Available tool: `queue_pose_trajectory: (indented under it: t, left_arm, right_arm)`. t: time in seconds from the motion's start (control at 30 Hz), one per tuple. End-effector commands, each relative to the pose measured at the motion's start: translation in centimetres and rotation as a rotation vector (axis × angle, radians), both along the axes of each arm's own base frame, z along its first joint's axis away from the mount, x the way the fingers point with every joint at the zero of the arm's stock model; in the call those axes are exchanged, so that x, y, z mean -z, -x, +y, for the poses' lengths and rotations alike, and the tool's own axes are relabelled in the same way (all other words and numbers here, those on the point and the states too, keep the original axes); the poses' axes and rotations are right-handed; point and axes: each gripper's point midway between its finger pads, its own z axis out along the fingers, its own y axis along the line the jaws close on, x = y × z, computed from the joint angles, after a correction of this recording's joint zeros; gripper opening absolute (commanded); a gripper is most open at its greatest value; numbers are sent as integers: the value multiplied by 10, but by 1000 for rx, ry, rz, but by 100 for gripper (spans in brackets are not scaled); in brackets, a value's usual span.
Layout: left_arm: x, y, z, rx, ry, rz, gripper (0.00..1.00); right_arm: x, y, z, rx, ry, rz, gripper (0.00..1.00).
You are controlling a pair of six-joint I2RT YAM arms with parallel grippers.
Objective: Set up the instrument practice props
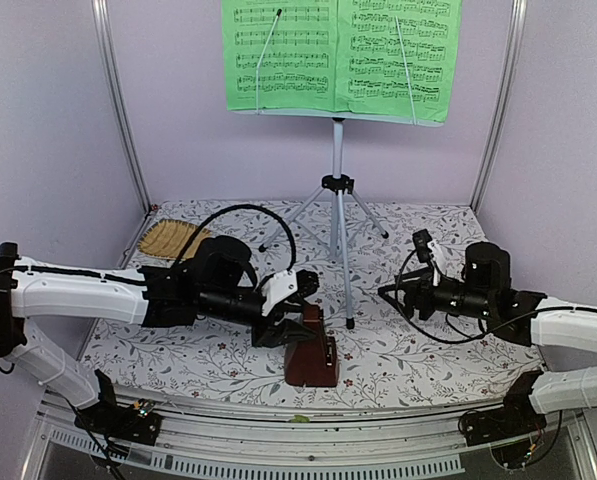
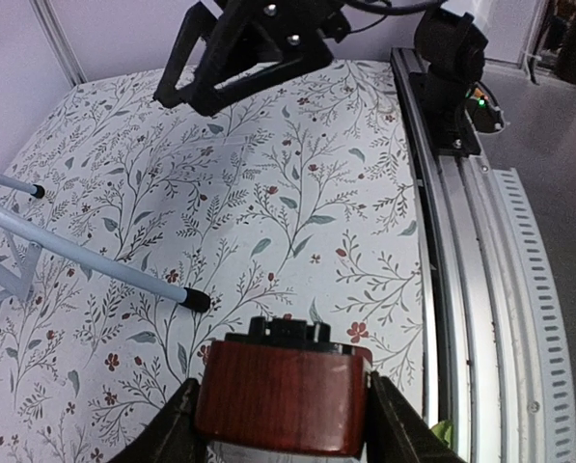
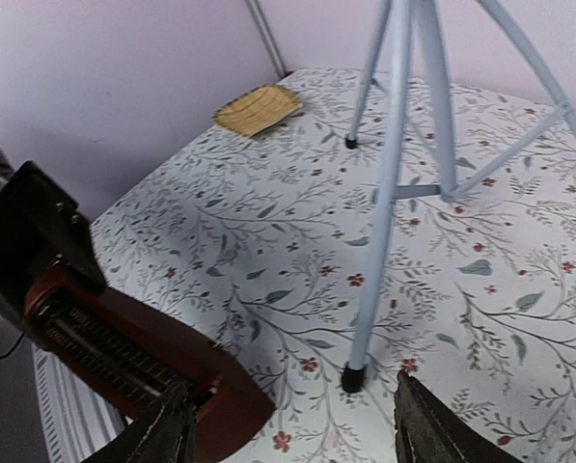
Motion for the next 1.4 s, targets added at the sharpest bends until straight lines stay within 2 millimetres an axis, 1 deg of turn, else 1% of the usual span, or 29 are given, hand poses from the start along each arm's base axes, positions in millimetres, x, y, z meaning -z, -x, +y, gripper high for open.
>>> queue_pose_trajectory:
  t: [0.0,0.1,0.17,0.2,0.33,0.5,0.63,0.7,0.8,1.1,1.37]
  left_arm:
    - [-20,9,-2,35,64,-10,10]
    - [-20,8,-2,28,63,-11,10]
    - [-21,8,-2,26,66,-12,10]
    - [-21,8,-2,25,67,-13,10]
    - [-22,7,-2,21,71,-17,10]
    - [-21,6,-3,20,69,-13,10]
    - [-20,7,-2,20,67,-10,10]
    - [-21,7,-2,20,66,-11,10]
    - [-20,7,-2,20,65,-10,10]
    - [-19,7,-4,26,65,-8,10]
    - [-17,8,-5,32,62,0,10]
  right_arm:
    - [-19,48,43,-246,-77,-99,69]
    - [-18,70,64,-335,-87,-98,62]
    - [-16,79,76,-372,-81,-92,55]
    - [-17,81,82,-383,-80,-95,51]
    - [-9,89,102,-428,-58,-80,35]
    - [-2,92,121,-457,-24,-83,29]
    - [-2,90,126,-454,-19,-94,21]
    - [-2,90,128,-459,-17,-97,13]
    - [-1,91,132,-473,-14,-97,9]
    - [3,93,135,-484,-5,-92,0]
    - [6,94,140,-490,-5,-83,0]
